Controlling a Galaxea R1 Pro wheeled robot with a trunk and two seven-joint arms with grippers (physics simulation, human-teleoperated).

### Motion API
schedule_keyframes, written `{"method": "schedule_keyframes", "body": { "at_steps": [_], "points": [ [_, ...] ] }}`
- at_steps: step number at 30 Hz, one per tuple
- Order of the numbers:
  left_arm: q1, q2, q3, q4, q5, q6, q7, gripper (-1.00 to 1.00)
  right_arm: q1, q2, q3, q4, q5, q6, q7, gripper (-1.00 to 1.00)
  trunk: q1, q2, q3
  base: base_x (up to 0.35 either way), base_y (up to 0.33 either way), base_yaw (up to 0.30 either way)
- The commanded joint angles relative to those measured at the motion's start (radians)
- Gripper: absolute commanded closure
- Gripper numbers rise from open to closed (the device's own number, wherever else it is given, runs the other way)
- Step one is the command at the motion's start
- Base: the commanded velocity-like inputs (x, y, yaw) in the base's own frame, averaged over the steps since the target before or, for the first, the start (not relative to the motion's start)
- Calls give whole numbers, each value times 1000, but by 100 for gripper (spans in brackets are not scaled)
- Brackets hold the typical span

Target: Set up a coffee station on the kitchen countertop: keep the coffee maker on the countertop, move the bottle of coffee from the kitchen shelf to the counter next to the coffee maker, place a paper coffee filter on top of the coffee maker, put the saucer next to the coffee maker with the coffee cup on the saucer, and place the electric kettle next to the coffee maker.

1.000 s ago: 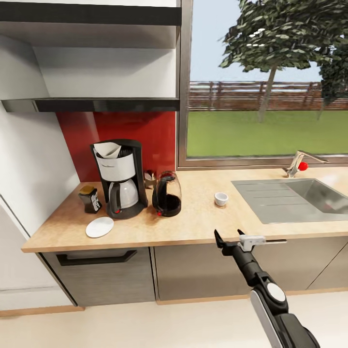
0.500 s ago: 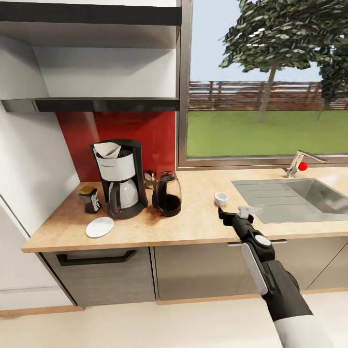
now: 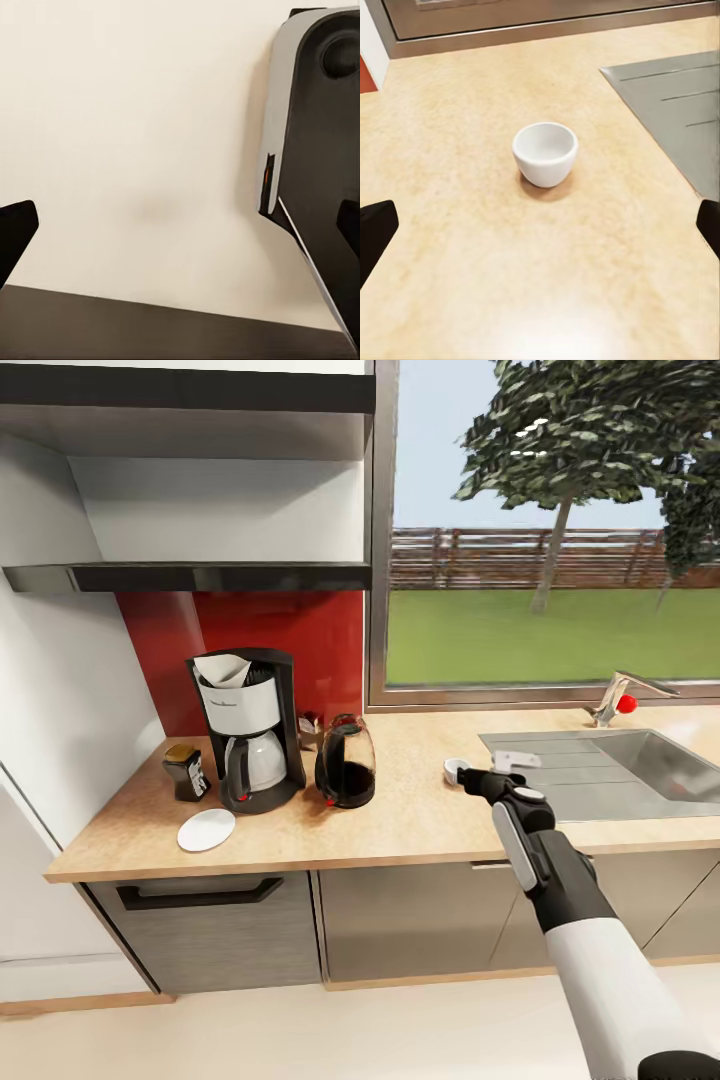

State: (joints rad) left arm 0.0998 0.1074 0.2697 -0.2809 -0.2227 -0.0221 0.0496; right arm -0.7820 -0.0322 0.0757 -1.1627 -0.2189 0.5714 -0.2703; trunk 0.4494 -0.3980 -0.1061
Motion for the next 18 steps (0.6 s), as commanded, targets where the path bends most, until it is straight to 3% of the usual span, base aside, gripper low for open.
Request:
{"method": "schedule_keyframes", "body": {
  "at_steps": [1, 18],
  "points": [
    [0, 0, 7, -2, -10, 6, 2, -100, -2, -1, 5, 0, -10, 4, -14, -100, 1, -2, -2, 0, 0, 0],
    [8, -8, 14, -14, -7, 14, 6, -100, 0, -2, -1, 4, -8, -2, -17, -100, 1, -2, -2, 3, -1, 0]
  ]
}}
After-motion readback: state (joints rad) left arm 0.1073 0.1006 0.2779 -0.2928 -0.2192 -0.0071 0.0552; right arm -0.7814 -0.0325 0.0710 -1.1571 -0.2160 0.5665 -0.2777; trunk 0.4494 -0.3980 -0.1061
